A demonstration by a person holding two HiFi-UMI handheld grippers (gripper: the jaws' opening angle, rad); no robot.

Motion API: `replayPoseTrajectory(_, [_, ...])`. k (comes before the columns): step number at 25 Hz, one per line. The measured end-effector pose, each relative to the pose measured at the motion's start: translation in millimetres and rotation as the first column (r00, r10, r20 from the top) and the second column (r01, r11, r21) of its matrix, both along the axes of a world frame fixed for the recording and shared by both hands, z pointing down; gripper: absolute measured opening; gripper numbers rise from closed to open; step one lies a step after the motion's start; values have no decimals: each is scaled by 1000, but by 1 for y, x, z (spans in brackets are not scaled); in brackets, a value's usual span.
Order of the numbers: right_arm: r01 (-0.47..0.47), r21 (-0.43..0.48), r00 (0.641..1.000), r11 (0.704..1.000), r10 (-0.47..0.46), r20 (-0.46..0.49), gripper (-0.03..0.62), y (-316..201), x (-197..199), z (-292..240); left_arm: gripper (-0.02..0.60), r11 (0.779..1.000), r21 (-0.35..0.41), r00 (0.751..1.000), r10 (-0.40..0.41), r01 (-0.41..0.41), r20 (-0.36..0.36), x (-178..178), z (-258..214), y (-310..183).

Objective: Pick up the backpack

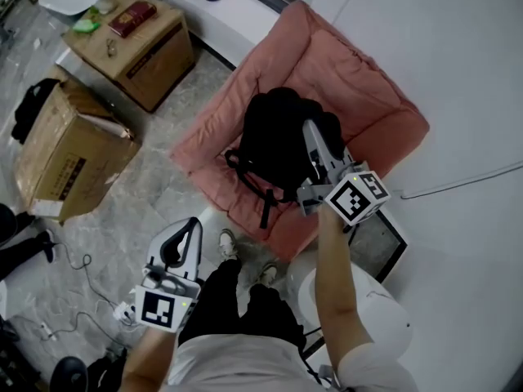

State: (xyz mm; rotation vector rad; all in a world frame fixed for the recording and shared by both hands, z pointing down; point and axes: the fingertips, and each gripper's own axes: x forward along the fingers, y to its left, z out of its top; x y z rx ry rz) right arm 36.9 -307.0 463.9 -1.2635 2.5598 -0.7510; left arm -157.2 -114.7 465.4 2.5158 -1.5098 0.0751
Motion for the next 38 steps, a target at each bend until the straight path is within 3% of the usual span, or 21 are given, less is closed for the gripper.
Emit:
replayPoseTrajectory(14, [141,178,967,974,-96,-237,37,29,-25,-92,15,995,104,1000,-1,-1,18,7,-56,-4])
replayPoseTrajectory(25, [128,266,960,955,-51,-276,35,72,-6,-179,15,981,194,1000,16,-15,0,15,-110,14])
replayPoseTrajectory(38, [52,322,959,945,42,-279,35,129,37,-234,15,964,266,1000,-13,9,10,5,-147,43])
